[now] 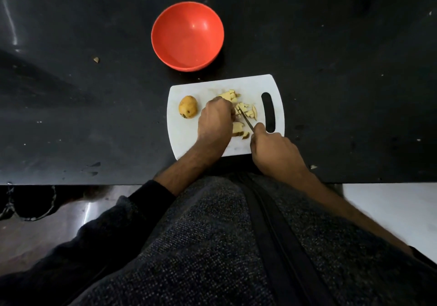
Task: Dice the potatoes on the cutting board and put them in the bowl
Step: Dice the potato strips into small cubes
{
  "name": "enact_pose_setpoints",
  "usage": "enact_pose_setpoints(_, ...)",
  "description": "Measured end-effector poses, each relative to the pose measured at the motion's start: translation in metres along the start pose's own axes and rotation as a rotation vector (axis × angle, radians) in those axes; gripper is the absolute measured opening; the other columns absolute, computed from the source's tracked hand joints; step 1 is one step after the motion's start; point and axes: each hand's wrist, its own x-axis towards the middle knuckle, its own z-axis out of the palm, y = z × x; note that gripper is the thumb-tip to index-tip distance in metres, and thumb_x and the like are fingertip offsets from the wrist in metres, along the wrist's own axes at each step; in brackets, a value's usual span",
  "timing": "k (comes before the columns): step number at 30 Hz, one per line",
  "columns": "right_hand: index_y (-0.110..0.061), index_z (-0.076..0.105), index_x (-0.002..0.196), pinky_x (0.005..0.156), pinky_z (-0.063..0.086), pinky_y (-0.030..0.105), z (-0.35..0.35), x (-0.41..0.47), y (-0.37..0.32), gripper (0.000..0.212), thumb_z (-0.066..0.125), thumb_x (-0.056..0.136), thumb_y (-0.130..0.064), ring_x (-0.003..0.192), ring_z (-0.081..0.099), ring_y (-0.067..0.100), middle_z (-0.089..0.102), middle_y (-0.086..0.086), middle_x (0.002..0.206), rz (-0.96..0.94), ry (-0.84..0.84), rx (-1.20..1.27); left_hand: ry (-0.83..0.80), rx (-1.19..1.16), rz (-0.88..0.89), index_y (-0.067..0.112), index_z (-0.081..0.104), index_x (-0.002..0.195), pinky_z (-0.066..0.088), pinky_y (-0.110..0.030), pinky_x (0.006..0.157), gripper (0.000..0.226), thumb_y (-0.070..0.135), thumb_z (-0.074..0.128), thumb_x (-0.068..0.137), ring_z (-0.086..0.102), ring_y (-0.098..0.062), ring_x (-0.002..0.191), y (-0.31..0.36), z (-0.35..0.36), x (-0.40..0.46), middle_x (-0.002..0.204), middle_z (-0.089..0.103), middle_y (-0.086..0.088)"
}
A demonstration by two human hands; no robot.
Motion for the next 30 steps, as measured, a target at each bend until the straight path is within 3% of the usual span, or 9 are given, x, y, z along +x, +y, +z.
enact_pose_setpoints(3,-0.012,0.038,0.107,0.060,0.037,0.040,0.005,0.008,-0.002,0.012,0.036,0.100,-0.021,0.080,0.060,0.041,0.062,0.017,0.089,-0.031,-0.007,-0.034,-0.014,-0.033,-0.013,0.010,0.071,0.080,0.051,-0.034,0.061,0.015,0.000,0.063,0.087,0.063,-0.022,0.073,-0.001,0.000,-0.001,0.087,0.067,-0.007)
enact_pose_setpoints(8,-0.010,0.038,0.112,0.059,0.035,0.039,0.009,0.013,-0.007,0.016,0.040,0.098,-0.017,0.077,0.058,0.039,0.059,0.015,0.088,-0.035,-0.045,-0.053,-0.011,-0.092,-0.037,0.010,0.072,0.081,0.053,-0.034,0.065,0.022,-0.006,0.058,0.084,0.064,-0.021,0.076,-0.001,-0.001,-0.001,0.089,0.067,-0.007)
enact_pose_setpoints(13,-0.010,0.038,0.113,0.061,0.033,0.038,0.007,0.014,-0.012,0.017,0.041,0.096,-0.014,0.068,0.045,0.030,0.046,0.006,0.080,-0.008,-0.089,-0.033,-0.012,-0.097,-0.044,0.008,0.072,0.082,0.055,-0.037,0.066,0.023,-0.007,0.055,0.083,0.062,-0.021,0.076,0.000,0.000,0.000,0.090,0.066,-0.008)
enact_pose_setpoints(18,-0.010,0.041,0.115,0.063,0.036,0.038,0.006,0.021,-0.013,0.017,0.037,0.099,-0.016,0.070,0.045,0.028,0.062,0.015,0.096,0.019,-0.115,0.009,-0.025,-0.091,-0.053,0.010,0.071,0.081,0.049,-0.032,0.061,0.022,-0.006,0.056,0.085,0.060,-0.019,0.074,0.002,-0.002,0.001,0.088,0.066,-0.007)
enact_pose_setpoints(22,-0.010,0.042,0.116,0.065,0.038,0.040,0.004,0.023,-0.014,0.019,0.038,0.098,-0.016,0.081,0.055,0.033,0.062,0.018,0.103,0.046,-0.156,-0.012,-0.018,-0.128,-0.079,0.014,0.071,0.076,0.055,-0.035,0.065,0.026,-0.008,0.057,0.082,0.063,-0.019,0.073,0.000,0.000,0.001,0.086,0.067,-0.005)
enact_pose_setpoints(25,-0.012,0.037,0.105,0.066,0.037,0.040,-0.002,0.014,-0.013,0.011,0.042,0.095,-0.014,0.086,0.058,0.037,0.060,0.019,0.103,0.046,-0.206,-0.028,-0.015,-0.137,-0.086,0.018,0.067,0.071,0.057,-0.037,0.067,0.030,-0.008,0.057,0.081,0.062,-0.017,0.073,-0.001,0.000,0.000,0.084,0.067,-0.003)
enact_pose_setpoints(30,-0.011,0.037,0.107,0.070,0.038,0.041,-0.007,0.002,-0.012,0.016,0.045,0.094,-0.016,0.099,0.059,0.041,0.059,0.021,0.108,0.091,-0.297,-0.031,-0.008,-0.141,-0.074,0.014,0.072,0.079,0.057,-0.036,0.067,0.024,-0.006,0.059,0.084,0.063,-0.018,0.076,-0.003,0.002,-0.001,0.090,0.067,-0.004)
